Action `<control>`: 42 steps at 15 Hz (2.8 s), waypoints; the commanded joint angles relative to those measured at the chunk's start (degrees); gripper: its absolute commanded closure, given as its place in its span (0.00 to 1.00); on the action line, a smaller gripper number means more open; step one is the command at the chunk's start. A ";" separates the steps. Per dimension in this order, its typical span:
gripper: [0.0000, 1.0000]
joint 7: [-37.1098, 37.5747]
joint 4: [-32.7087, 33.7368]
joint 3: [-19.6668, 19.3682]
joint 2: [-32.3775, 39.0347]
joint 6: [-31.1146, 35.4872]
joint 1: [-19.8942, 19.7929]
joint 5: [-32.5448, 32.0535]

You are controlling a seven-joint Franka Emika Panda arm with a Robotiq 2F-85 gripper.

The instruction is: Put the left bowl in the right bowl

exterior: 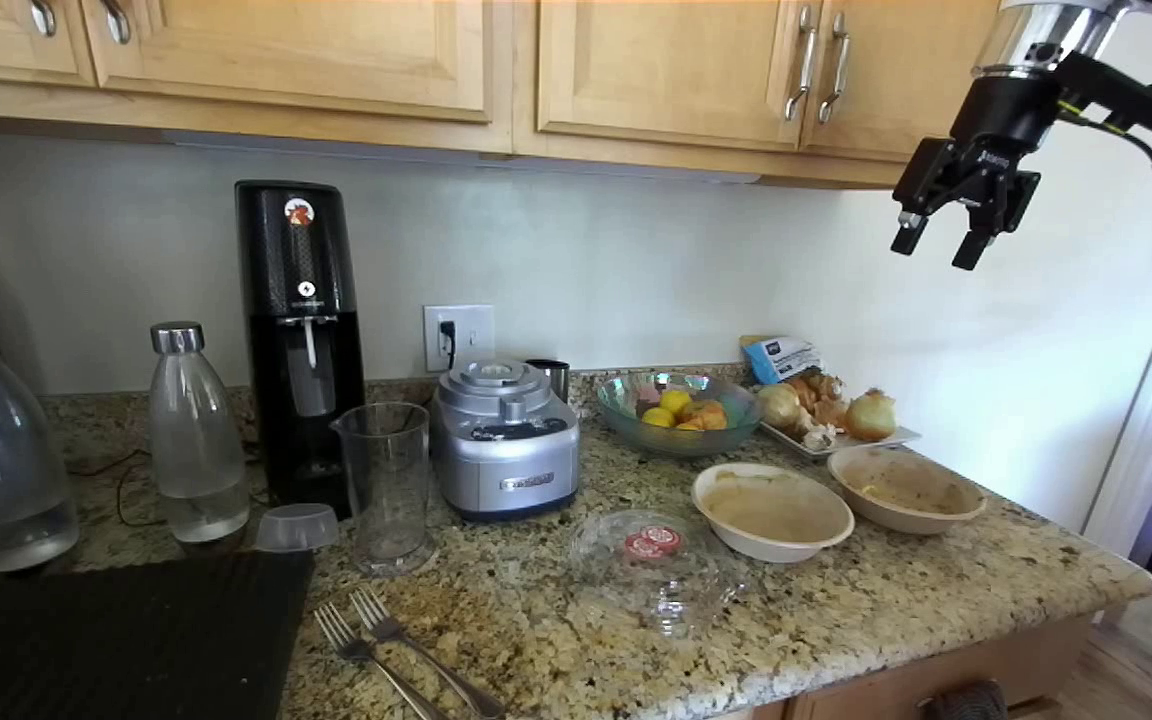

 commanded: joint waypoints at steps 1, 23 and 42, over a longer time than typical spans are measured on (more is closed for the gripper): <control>0.00 0.07 0.14 -0.14 0.02 -0.18 0.13 -0.10; 0.00 24.15 -10.48 3.76 14.48 23.67 -5.83 -17.24; 0.00 39.94 -10.48 -0.19 33.73 40.18 -0.35 -5.73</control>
